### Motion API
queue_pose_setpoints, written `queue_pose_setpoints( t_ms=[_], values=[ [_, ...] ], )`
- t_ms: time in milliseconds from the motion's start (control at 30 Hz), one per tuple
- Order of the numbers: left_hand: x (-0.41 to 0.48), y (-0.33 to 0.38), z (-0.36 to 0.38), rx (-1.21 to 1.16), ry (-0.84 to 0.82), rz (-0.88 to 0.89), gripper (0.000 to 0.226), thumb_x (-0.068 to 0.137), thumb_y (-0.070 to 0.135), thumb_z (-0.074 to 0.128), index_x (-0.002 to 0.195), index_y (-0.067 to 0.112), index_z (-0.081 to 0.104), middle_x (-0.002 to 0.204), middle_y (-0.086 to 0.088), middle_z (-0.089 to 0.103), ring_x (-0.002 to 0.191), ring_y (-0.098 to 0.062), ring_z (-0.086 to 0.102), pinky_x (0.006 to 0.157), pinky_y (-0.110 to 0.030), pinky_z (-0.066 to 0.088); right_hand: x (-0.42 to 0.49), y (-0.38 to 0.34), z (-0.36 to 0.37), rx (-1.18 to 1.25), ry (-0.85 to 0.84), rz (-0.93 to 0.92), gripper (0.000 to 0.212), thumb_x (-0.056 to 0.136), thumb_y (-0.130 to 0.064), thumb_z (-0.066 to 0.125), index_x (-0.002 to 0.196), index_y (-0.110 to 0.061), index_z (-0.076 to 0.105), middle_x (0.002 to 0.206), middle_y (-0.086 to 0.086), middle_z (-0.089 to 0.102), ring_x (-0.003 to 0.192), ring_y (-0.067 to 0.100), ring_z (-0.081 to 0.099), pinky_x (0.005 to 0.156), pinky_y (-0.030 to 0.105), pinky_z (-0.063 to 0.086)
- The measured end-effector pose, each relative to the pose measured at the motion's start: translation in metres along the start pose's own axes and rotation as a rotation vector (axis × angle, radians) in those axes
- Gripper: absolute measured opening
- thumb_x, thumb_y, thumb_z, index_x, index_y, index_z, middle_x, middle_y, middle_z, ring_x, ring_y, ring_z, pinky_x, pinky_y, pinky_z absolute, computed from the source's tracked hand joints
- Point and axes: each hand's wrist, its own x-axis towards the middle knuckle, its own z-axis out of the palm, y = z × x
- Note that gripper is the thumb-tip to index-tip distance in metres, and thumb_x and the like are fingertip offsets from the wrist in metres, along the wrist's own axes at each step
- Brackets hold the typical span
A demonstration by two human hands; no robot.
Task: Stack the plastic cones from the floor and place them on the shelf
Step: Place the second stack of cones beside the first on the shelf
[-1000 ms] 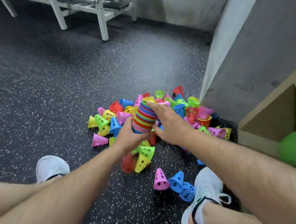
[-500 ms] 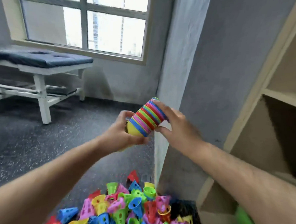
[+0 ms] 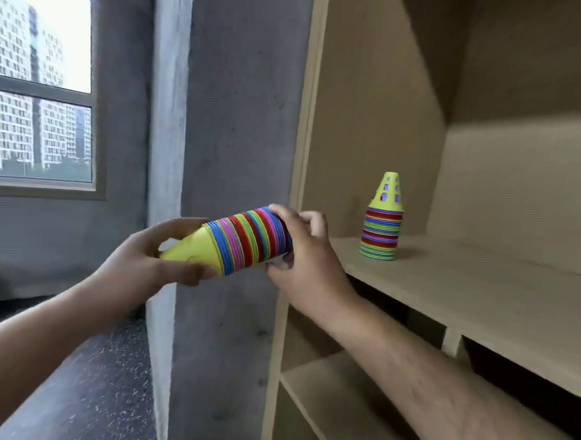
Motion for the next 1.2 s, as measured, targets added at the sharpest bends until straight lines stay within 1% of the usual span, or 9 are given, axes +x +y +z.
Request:
queue_pose_setpoints(
  t_ms=[167,333,467,600,700,800,933,1033,1200],
  values=[
    [0.047,0.048,0.044,-0.112,0.055,0.096,0.086,0.043,0.033,0.099,0.117,0.018,0.057,0.108,-0.014,0.069,0.077,-0.025,0.075,0.065,-0.031,0.063,0.016,0.011,-0.075,-0.203,0.079,0.084,0.066,0.077,-0.019,0.082,0.131,-0.028,0.045,0.120,-0.006,0.033,0.096,0.006,0.047,0.075,0.013,0.042],
    [0.099,0.097,0.107,-0.168,0.018,0.170,0.078,0.062,0.042,0.094,0.122,0.020,0.050,0.109,-0.008,0.068,0.081,-0.018,0.073,0.077,-0.039,0.063,0.021,0.035,-0.140,-0.162,0.075,0.253,0.062,0.065,-0.035,0.090,0.113,-0.024,0.053,0.112,-0.005,0.052,0.093,0.004,0.056,0.075,0.017,0.049],
    [0.127,0.118,0.173,-0.061,-0.075,0.160,0.066,0.071,0.049,0.089,0.119,0.025,0.050,0.110,-0.003,0.070,0.089,-0.020,0.074,0.080,-0.039,0.064,0.015,0.079,-0.174,0.012,0.024,0.541,0.065,0.061,-0.028,0.095,0.111,-0.020,0.056,0.107,0.000,0.067,0.093,0.018,0.070,0.080,0.038,0.061],
    [0.148,0.114,0.230,0.056,-0.177,0.135,0.058,0.074,0.050,0.088,0.112,0.026,0.051,0.108,-0.001,0.067,0.090,-0.017,0.069,0.085,-0.041,0.062,-0.005,0.118,-0.189,0.034,-0.092,0.668,0.052,0.067,-0.029,0.092,0.110,-0.017,0.064,0.102,0.003,0.072,0.082,0.015,0.070,0.066,0.026,0.057],
    [0.161,0.095,0.263,0.162,-0.211,0.108,0.059,0.075,0.050,0.088,0.115,0.023,0.055,0.112,-0.002,0.067,0.100,-0.021,0.069,0.089,-0.043,0.060,-0.018,0.146,-0.184,0.024,-0.119,0.751,0.050,0.064,-0.031,0.094,0.106,-0.020,0.068,0.105,0.000,0.073,0.092,0.013,0.069,0.082,0.026,0.055],
    [0.168,0.080,0.287,0.177,-0.216,0.116,0.060,0.080,0.049,0.085,0.126,0.020,0.059,0.113,-0.001,0.068,0.098,-0.018,0.068,0.085,-0.035,0.057,-0.019,0.165,-0.178,0.072,-0.137,0.797,0.053,0.063,-0.033,0.094,0.108,-0.018,0.071,0.104,-0.002,0.074,0.091,0.010,0.070,0.079,0.022,0.054],
    [0.175,0.067,0.307,0.216,-0.179,0.213,0.050,0.087,0.040,0.081,0.129,0.018,0.064,0.100,0.003,0.058,0.096,-0.018,0.062,0.078,-0.020,0.050,-0.008,0.181,-0.170,-0.027,-0.104,0.820,0.070,0.032,-0.065,0.089,0.092,-0.032,0.074,0.099,-0.012,0.074,0.095,0.010,0.069,0.093,0.030,0.054],
    [0.179,0.052,0.312,0.283,-0.053,0.278,0.056,0.086,0.046,0.081,0.133,0.026,0.059,0.104,0.007,0.056,0.114,-0.022,0.056,0.097,-0.038,0.051,-0.003,0.186,-0.166,-0.043,-0.097,0.806,0.067,0.031,-0.068,0.089,0.086,-0.035,0.068,0.099,-0.015,0.073,0.100,0.010,0.067,0.098,0.033,0.051],
    [0.183,0.041,0.309,0.370,0.043,0.361,0.045,0.089,0.049,0.074,0.120,0.022,0.057,0.117,0.003,0.064,0.115,-0.021,0.046,0.100,-0.045,0.045,0.007,0.191,-0.155,-0.167,-0.107,0.786,0.078,0.025,-0.085,0.077,0.088,-0.043,0.061,0.112,-0.016,0.068,0.117,0.019,0.058,0.103,0.038,0.047]
  ],
)
